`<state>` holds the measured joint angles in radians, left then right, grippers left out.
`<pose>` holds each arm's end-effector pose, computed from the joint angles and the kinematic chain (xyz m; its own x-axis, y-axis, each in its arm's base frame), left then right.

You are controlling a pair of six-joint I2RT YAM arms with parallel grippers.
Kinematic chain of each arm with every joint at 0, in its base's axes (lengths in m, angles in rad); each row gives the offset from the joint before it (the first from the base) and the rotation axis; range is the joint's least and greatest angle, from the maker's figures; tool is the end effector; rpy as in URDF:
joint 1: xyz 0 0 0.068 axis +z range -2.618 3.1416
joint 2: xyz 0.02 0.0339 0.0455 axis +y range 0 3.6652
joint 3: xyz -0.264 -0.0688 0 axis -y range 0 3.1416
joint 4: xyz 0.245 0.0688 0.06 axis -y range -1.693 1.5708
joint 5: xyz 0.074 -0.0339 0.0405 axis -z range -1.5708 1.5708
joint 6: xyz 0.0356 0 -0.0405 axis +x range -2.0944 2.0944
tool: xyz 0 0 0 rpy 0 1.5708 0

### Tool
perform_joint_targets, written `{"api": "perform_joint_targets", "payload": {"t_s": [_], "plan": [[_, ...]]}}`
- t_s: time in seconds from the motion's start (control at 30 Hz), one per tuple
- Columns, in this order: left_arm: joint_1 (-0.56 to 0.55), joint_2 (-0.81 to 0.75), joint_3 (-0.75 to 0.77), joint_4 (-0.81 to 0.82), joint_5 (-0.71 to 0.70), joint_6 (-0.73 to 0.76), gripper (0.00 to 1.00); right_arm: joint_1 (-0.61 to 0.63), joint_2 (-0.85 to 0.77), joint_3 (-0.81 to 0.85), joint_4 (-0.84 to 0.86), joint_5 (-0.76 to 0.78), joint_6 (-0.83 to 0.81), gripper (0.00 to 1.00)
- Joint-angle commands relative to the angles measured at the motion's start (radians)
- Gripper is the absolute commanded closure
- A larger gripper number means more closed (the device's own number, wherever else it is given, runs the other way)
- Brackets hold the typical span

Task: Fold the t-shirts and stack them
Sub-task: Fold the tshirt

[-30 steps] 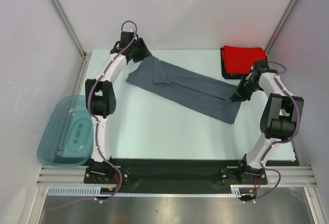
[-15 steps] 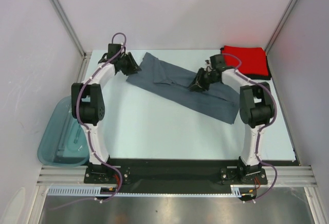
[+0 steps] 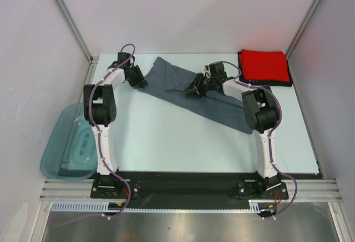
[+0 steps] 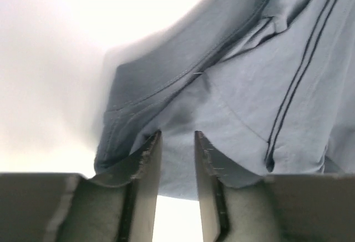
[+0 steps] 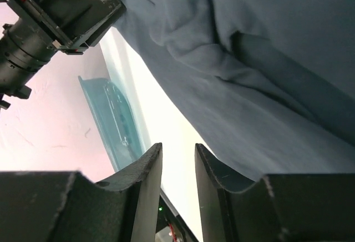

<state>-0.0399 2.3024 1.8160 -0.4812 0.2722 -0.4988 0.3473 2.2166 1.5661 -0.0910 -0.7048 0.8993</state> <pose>0.5016 -0.0296 0.1593 -0.8139 -0.4286 -0.3922 -0.2261 0.8555 -0.4658 0.4480 0.1867 0.1554 -0.9498 0.2904 -0.1162 0.0564 0.5244 0.8496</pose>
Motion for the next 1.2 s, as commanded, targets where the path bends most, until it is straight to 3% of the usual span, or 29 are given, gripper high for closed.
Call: {"api": "perform_joint_targets", "payload": {"t_s": [0.0,0.17,0.37,0.53,0.7,0.87,1.0,1.17], "plan": [[0.006,-0.101,-0.001,-0.025,-0.013,0.048,0.62,0.053,0.015,0.06,0.063,0.048,0.038,0.64],[-0.023,-0.169,-0.033,0.029,0.126,-0.018,0.59,0.053,0.011,0.049,0.05,0.045,0.038,0.64],[-0.116,-0.121,-0.09,0.16,0.271,-0.125,0.64,-0.031,-0.13,-0.083,0.011,0.038,0.007,0.65],[-0.138,-0.075,-0.191,0.222,0.276,-0.188,0.68,-0.166,-0.338,-0.282,-0.094,0.03,-0.112,0.62],[-0.106,-0.083,-0.271,0.184,0.193,-0.074,0.68,-0.26,-0.48,-0.448,-0.161,0.013,-0.217,0.61],[-0.045,-0.11,-0.268,0.138,0.243,-0.029,0.66,-0.335,-0.566,-0.593,-0.168,-0.019,-0.27,0.6],[-0.048,-0.19,-0.261,0.138,0.318,-0.05,0.61,-0.398,-0.592,-0.614,-0.222,-0.039,-0.332,0.6],[-0.008,-0.282,-0.308,0.107,0.217,-0.104,0.6,-0.473,-0.615,-0.609,-0.279,-0.068,-0.378,0.58]]}}
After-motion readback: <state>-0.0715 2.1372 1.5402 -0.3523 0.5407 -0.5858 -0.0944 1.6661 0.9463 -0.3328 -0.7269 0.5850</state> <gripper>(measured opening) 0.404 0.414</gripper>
